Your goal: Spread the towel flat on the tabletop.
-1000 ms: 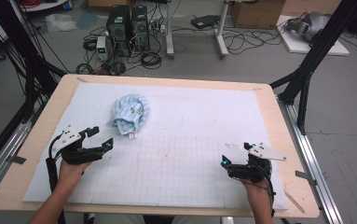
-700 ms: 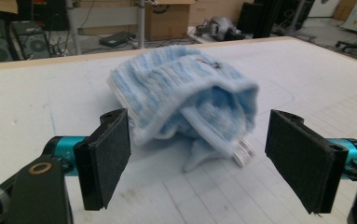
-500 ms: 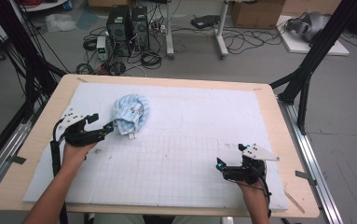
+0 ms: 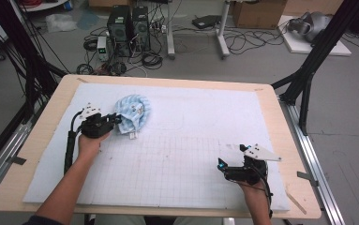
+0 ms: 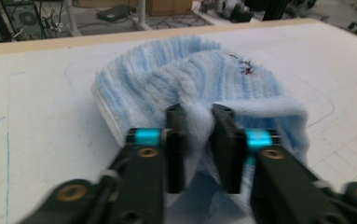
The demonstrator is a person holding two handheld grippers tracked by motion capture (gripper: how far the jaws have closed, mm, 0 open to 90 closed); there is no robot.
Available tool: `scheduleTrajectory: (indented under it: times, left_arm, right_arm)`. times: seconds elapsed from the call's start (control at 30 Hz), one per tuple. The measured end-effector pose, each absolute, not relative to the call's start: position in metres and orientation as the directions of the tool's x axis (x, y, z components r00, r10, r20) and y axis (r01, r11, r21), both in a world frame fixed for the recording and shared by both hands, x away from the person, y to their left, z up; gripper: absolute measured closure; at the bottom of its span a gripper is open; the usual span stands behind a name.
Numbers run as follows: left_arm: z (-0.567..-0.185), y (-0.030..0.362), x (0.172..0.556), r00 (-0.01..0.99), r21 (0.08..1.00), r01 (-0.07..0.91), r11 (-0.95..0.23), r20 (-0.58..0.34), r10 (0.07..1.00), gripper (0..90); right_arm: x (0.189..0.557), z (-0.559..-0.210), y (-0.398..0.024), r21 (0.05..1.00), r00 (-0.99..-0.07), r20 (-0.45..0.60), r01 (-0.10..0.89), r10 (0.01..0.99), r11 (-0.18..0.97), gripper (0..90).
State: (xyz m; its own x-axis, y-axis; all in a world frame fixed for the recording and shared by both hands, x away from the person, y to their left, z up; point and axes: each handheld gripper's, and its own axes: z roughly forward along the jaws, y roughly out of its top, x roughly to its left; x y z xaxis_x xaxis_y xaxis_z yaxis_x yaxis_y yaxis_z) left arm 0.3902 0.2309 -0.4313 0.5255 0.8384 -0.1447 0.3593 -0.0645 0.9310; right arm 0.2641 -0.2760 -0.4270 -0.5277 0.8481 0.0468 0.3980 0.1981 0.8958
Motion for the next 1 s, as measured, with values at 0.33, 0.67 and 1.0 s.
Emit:
scheduleTrajectory:
  times: [0.33, 0.67, 1.0]
  left_arm:
    - [-0.400, 0.236, 0.377, 0.591, 0.965, 0.263, -0.007, -0.155, 0.792, 84.1]
    - [-0.361, 0.201, 0.364, 0.754, 0.979, 0.190, -0.077, -0.095, 0.650, 84.0]
    - [-0.355, 0.126, 0.355, 0.876, 0.975, 0.166, -0.151, -0.075, 0.477, 84.0]
  right_arm:
    - [0.264, -0.427, -0.275, 0.894, -0.524, 0.053, 0.404, 0.850, 0.194, 0.7]
    - [0.263, -0.427, -0.273, 0.894, -0.523, 0.053, 0.405, 0.851, 0.192, 0.7]
    - [0.264, -0.428, -0.273, 0.893, -0.523, 0.060, 0.408, 0.850, 0.188, 0.7]
